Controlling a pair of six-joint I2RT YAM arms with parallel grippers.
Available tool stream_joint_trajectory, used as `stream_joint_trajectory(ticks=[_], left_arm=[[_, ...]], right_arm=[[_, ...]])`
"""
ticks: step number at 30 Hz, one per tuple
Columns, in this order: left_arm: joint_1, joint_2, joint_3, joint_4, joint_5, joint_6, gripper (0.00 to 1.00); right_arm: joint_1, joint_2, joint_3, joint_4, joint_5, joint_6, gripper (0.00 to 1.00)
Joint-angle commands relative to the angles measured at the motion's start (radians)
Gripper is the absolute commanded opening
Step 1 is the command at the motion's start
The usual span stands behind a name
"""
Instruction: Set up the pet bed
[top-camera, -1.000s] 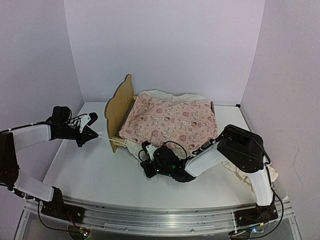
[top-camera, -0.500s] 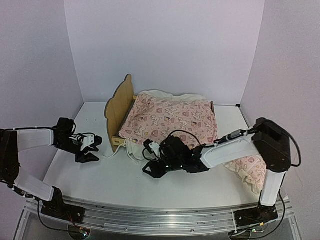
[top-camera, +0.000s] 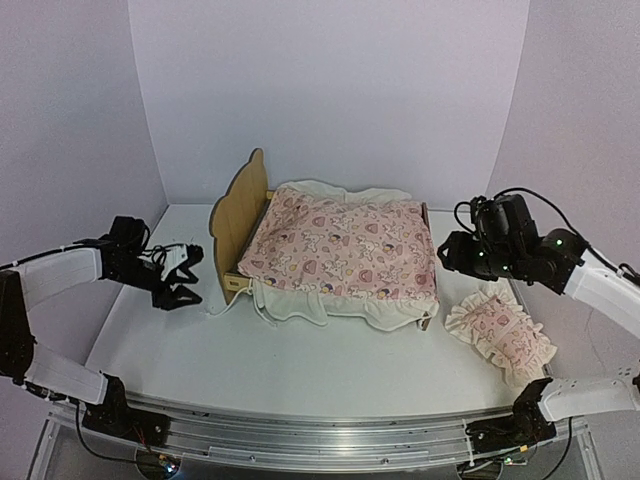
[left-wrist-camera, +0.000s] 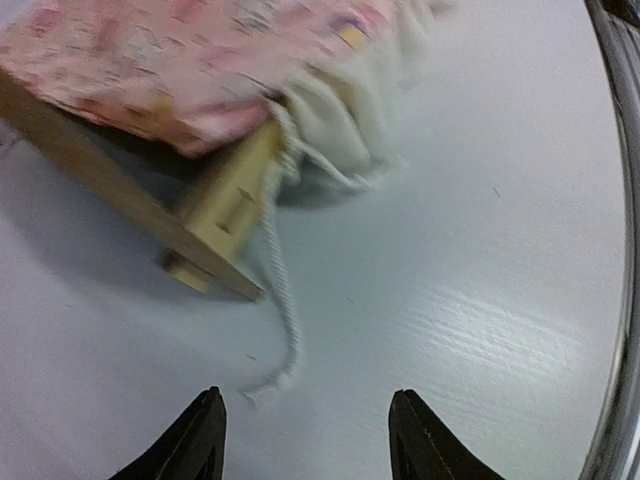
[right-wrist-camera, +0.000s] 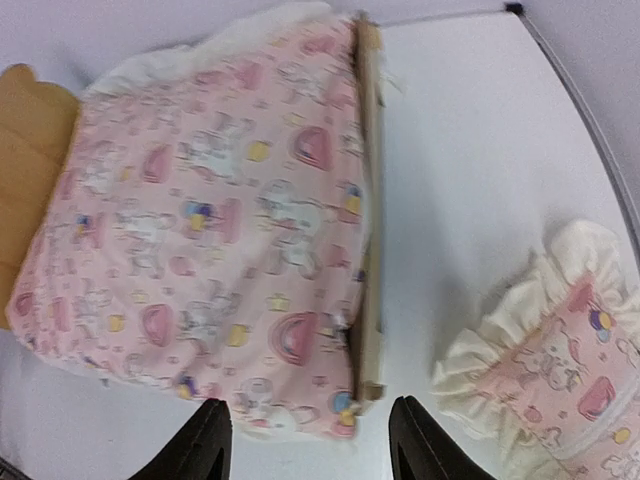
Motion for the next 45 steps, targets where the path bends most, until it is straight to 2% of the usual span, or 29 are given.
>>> stream_joint_trajectory(ticks=[1,4,7,9,12,16,21,24,29,30,32,34,37,39,45], left_arm=[[0.005,-0.011,0.086,0.362,-0.037,-0.488,0.57],[0.033,0.05,0.119,0.471,-0.146,-0.547,0.54],[0.049,0.123,0.134,0.52,-0.203,-0.489,0.51],[0.048,0.161,0.127,0.572,-0.219,-0.445,0.51],[0.048,0.198,0.103,0.671,-0.155,-0.402,0.51],[0.012,0.229,0.099,0.757,-0.059,-0.412,0.51],[-0.117,0.257,0.096,0.794,-0.059,-0.395,0.51],[-0.129,0.249,0.099,0.79,-0.06,-0.438,0.51],[-0.129,0.205,0.082,0.682,-0.055,-0.446,0.48],[-0.129,0.191,0.077,0.665,-0.031,-0.456,0.48],[-0.129,0.162,0.064,0.645,0.008,-0.488,0.48],[-0.129,0.131,0.055,0.633,-0.006,-0.536,0.48],[-0.122,0.08,0.073,0.585,-0.074,-0.595,0.49],[-0.101,0.032,0.093,0.562,-0.085,-0.629,0.49],[-0.037,-0.107,0.144,0.61,-0.161,-0.731,0.51]], right_arm=[[-0.162,0.106,-0.016,-0.162,-0.088,0.041,0.55],[-0.258,0.232,0.077,-0.166,-0.161,-0.038,0.55],[-0.342,0.339,0.145,-0.193,-0.133,-0.082,0.54],[-0.385,0.369,0.182,-0.256,-0.1,-0.102,0.53],[-0.403,0.357,0.203,-0.386,0.039,-0.135,0.56],[-0.525,0.281,0.086,-0.467,0.025,-0.128,0.62],[-0.623,0.196,-0.092,-0.459,-0.024,-0.094,0.69],[-0.653,0.216,-0.166,-0.405,-0.085,-0.111,0.7],[-0.696,0.313,-0.215,-0.315,-0.163,-0.178,0.68],[-0.697,0.333,-0.217,-0.305,-0.175,-0.187,0.66],[-0.697,0.371,-0.211,-0.295,-0.209,-0.206,0.57],[-0.697,0.391,-0.189,-0.296,-0.242,-0.229,0.33],[-0.696,0.346,-0.134,-0.321,-0.259,-0.276,0.06],[-0.696,0.283,-0.065,-0.351,-0.267,-0.321,0.0],[-0.694,0.057,0.184,-0.348,-0.35,-0.502,0.0]])
